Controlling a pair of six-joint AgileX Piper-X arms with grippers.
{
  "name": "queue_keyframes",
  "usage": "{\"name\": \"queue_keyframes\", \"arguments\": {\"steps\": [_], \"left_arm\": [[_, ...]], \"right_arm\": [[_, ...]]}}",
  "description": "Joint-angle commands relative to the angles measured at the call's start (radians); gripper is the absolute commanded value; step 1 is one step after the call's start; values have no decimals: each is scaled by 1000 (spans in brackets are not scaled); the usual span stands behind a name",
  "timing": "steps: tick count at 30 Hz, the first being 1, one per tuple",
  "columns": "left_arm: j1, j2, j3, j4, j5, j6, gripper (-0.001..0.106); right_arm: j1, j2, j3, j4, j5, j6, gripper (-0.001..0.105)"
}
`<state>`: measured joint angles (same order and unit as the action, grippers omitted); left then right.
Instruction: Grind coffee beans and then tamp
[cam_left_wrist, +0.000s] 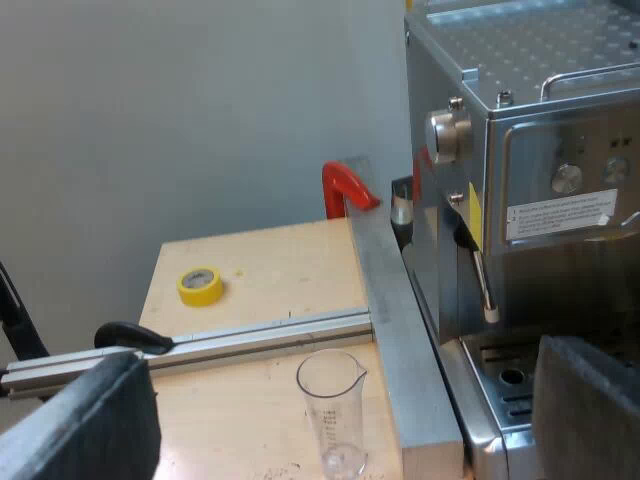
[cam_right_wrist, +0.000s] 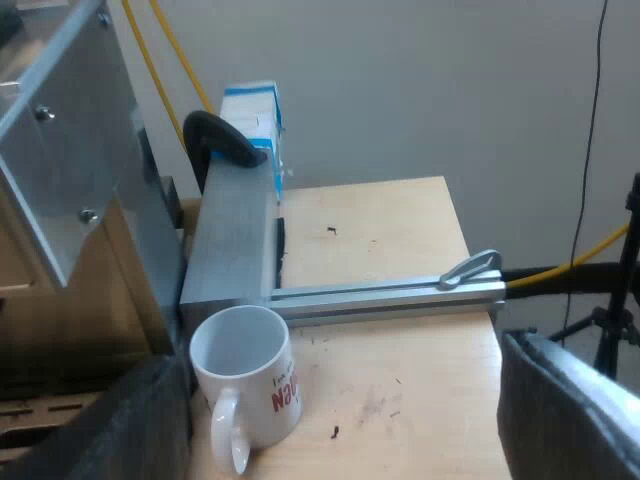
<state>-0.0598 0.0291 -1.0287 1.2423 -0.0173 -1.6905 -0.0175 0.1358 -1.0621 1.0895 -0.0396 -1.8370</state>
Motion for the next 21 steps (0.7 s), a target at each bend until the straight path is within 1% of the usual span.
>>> {"name": "queue_keyframes", "arguments": {"steps": [1,6,8,11,12,13,15,17,19,20,21], "left_arm": [[-4,-73,12,43,-17,-13,77],[-4,-154,12,111,-17,-13,77],[-4,-185,12,140,-17,-13,77],[-4,-189,10,170,-19,-13,77],[-4,-188,8,176,-19,-13,77],[0,-186,22,222,-38,-49,77],[0,-186,42,209,-46,-65,77],[0,-186,64,183,-56,-65,77],[0,-183,117,116,-66,-65,77],[0,-184,132,104,-65,-65,77],[0,-184,165,71,-61,-65,77]], "right_arm": [[-1,-73,41,-3,-10,-8,66],[-3,-199,131,-1,-10,-8,66],[-3,-194,132,26,-11,-1,66],[-3,-186,140,29,-11,-12,66],[-3,-191,181,-22,-22,-26,66],[-3,-191,193,-29,-23,-23,66],[-3,-191,214,-32,-23,-23,66],[-3,-191,234,-32,-25,-23,66],[-3,-191,278,-32,-25,-23,66],[-3,-191,289,-32,-25,-23,66],[-3,-191,310,-32,-25,-21,66]]}}
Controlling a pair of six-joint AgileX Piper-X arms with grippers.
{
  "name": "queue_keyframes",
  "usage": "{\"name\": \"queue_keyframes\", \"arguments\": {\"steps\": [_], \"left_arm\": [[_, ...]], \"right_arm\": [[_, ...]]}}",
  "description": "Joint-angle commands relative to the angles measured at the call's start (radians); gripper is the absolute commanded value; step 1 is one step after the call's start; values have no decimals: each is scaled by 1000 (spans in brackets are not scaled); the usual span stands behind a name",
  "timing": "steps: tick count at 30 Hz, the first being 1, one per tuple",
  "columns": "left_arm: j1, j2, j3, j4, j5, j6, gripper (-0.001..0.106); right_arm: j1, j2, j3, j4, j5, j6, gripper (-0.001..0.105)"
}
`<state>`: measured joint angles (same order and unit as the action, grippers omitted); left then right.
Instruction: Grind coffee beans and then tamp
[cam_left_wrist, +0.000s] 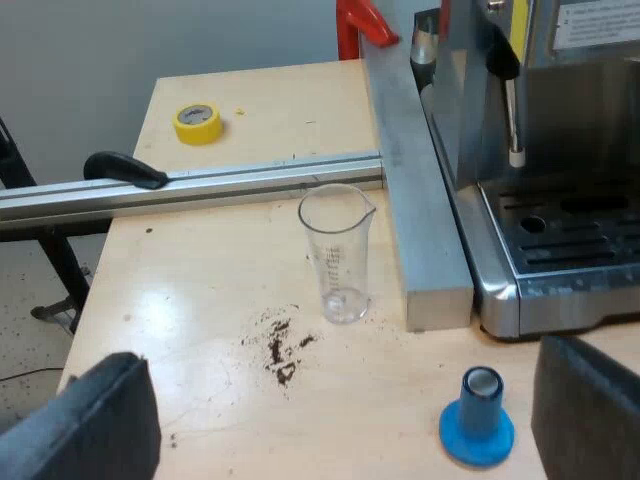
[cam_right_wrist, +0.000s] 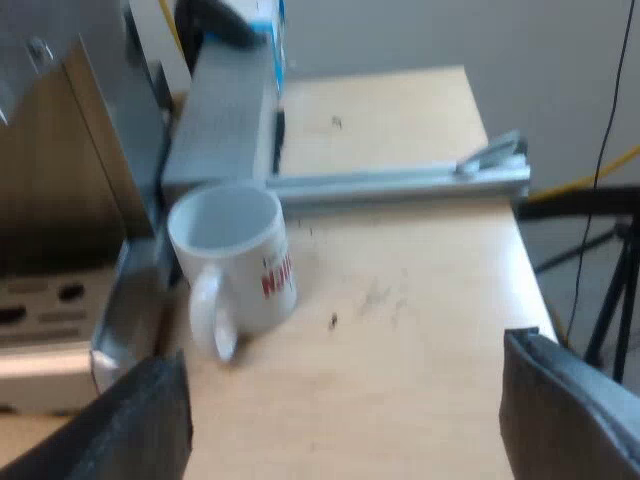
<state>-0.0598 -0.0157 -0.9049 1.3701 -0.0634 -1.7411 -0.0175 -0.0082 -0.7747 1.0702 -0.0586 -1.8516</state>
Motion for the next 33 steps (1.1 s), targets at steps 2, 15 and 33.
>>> {"name": "queue_keyframes", "arguments": {"steps": [2,15,33], "left_arm": [[0,-139,87,-96,-15,-15,77],[0,-137,346,-187,16,-13,77],[0,-134,372,-315,16,-5,77]], "right_arm": [[-3,-45,51,-12,-10,-7,66],[-3,-45,241,-25,-14,-7,66],[-3,-45,242,-29,-14,-7,66]]}}
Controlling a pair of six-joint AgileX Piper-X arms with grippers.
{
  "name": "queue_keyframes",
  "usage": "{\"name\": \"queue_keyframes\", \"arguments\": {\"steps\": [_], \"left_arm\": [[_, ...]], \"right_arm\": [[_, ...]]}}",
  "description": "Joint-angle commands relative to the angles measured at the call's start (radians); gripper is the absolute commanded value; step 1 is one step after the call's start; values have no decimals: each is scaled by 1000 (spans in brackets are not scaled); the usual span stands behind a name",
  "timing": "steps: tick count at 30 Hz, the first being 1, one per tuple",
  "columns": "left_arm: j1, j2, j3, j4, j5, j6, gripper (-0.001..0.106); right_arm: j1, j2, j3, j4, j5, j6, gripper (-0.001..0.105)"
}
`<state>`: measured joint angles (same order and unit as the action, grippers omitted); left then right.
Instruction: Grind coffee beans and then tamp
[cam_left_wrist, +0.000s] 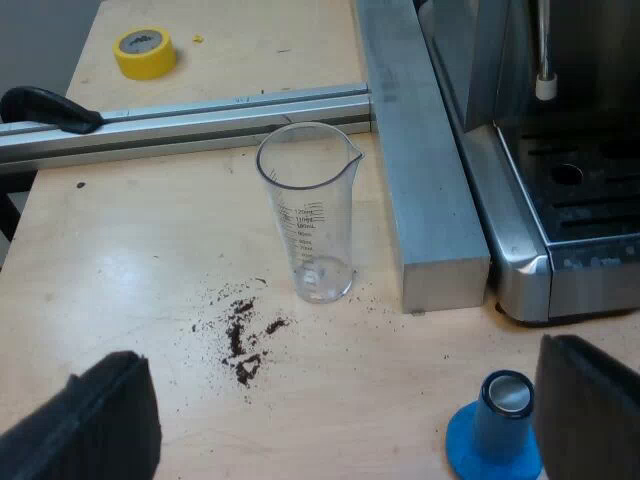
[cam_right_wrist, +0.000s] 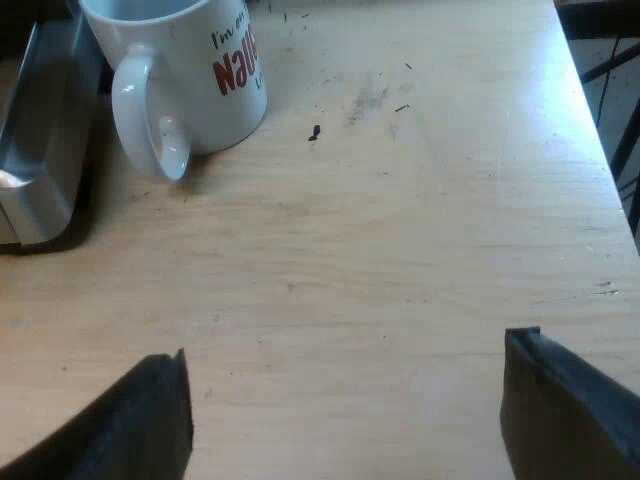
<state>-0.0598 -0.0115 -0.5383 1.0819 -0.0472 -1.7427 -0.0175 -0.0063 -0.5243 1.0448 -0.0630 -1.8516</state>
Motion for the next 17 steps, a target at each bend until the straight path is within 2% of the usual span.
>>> {"name": "queue_keyframes", "arguments": {"steps": [1,7,17], "left_arm": [[0,-138,7,-29,0,-4,77],[0,-138,27,-72,0,-4,77],[0,-138,28,-73,0,-4,77]], "right_arm": [[-3,-47,-8,-3,-9,-7,66],[-3,-47,-8,-3,-3,-7,66],[-3,-47,-8,-3,-2,-7,66]]}}
